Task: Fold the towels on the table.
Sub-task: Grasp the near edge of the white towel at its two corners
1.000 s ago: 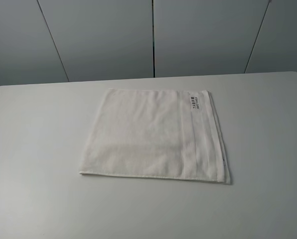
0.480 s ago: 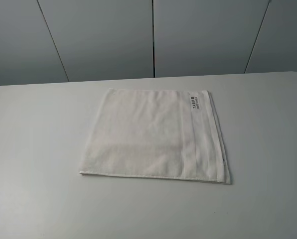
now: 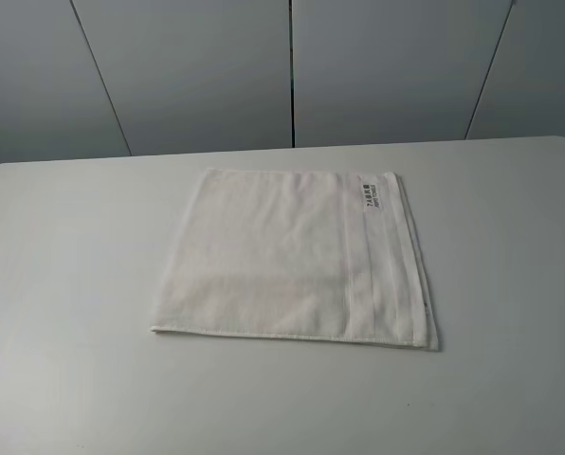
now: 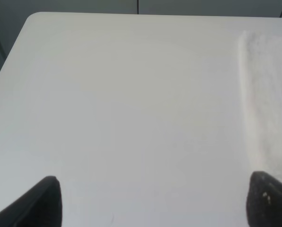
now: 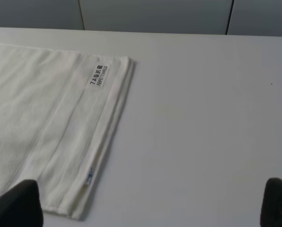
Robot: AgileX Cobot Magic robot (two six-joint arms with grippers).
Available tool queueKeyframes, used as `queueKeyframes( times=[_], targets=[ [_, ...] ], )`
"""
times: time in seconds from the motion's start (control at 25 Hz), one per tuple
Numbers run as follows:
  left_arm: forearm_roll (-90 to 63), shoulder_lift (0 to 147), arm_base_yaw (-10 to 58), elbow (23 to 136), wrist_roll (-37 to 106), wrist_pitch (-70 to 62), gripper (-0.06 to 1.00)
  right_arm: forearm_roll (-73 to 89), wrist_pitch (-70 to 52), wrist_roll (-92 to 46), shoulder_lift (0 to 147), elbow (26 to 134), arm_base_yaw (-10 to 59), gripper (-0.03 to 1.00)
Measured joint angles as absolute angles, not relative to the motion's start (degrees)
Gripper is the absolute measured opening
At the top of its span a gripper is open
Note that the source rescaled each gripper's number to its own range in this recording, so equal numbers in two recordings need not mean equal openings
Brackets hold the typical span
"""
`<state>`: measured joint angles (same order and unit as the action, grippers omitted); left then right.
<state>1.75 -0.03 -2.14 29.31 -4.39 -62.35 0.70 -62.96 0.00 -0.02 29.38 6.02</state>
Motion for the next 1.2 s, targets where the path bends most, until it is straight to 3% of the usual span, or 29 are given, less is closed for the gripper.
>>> queueKeyframes(
  times=[1.2],
  targets=[
    [1.8,0.0,-2.1,29.3,-4.4,-62.4,1.00,0.8,-63.0,0.0,0.0,29.4,6.0,1.00]
  ],
)
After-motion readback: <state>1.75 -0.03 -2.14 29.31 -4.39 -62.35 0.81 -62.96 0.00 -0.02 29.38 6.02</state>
